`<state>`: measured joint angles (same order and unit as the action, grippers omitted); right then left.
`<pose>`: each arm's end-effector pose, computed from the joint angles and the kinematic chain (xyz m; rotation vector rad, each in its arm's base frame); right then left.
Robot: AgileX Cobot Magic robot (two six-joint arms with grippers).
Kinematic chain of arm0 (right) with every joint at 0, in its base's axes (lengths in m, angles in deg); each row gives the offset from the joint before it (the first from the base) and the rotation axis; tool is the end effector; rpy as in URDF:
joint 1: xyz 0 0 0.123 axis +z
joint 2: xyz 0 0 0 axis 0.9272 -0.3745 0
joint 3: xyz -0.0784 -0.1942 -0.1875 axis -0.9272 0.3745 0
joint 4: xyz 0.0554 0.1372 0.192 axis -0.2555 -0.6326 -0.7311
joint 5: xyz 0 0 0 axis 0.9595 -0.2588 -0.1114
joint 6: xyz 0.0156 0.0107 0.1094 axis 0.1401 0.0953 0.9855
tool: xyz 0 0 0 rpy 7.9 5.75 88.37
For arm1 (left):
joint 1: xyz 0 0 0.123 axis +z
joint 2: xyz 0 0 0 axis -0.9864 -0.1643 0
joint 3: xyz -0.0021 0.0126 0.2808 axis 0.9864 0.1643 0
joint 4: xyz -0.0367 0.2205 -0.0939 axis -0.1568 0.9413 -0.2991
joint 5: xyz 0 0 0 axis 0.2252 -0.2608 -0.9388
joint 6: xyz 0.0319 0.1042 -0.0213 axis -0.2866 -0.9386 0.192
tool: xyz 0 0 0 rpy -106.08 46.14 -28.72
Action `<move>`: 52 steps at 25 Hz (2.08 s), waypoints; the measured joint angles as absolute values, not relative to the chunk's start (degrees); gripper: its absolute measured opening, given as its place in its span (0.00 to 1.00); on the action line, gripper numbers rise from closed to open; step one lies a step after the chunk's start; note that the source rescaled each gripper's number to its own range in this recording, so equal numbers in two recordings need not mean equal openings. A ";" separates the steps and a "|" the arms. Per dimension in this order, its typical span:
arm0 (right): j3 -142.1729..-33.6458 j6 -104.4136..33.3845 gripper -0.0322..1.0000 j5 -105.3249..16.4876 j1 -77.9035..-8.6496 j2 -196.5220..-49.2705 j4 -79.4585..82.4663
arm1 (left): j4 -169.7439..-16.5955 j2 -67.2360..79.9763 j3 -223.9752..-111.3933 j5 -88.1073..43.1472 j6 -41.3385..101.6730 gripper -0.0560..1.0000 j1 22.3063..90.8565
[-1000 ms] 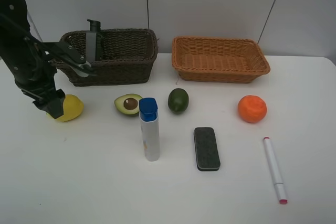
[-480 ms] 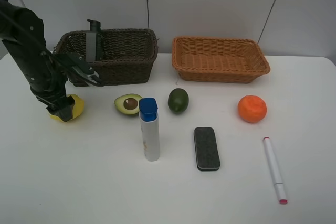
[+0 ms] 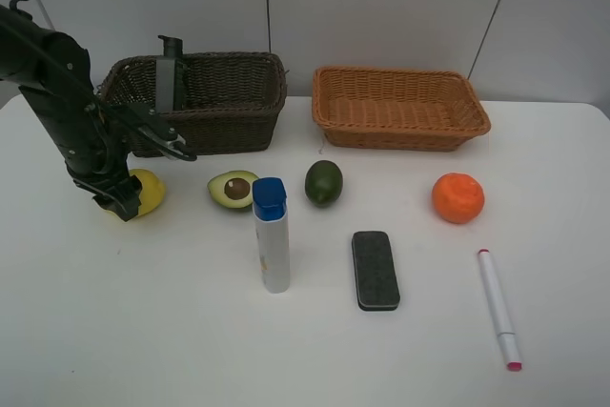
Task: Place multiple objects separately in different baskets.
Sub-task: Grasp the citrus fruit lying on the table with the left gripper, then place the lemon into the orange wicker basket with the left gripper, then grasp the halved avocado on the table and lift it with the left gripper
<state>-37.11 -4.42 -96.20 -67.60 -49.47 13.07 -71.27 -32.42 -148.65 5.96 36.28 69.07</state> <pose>0.0064 -0.0062 0.2670 0.1423 2.0237 0.0185 0.3398 -0.0601 0.0994 1.1565 2.7189 0.1743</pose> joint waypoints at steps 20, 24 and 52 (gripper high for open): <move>-37.11 -4.42 0.99 -96.20 -67.60 -49.47 13.07 | -100.18 -20.32 -167.83 7.25 46.21 0.56 61.32; -37.11 -4.42 0.99 -96.20 -67.60 -49.47 13.07 | -102.23 -29.36 -179.64 0.65 46.21 0.56 53.58; -37.11 -4.42 0.99 -96.20 -67.60 -49.47 13.07 | -96.99 -54.63 -216.84 18.87 46.44 1.00 45.86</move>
<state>-37.11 -4.42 -96.20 -67.60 -49.47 13.07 -96.99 -54.63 -216.84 18.87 46.44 45.86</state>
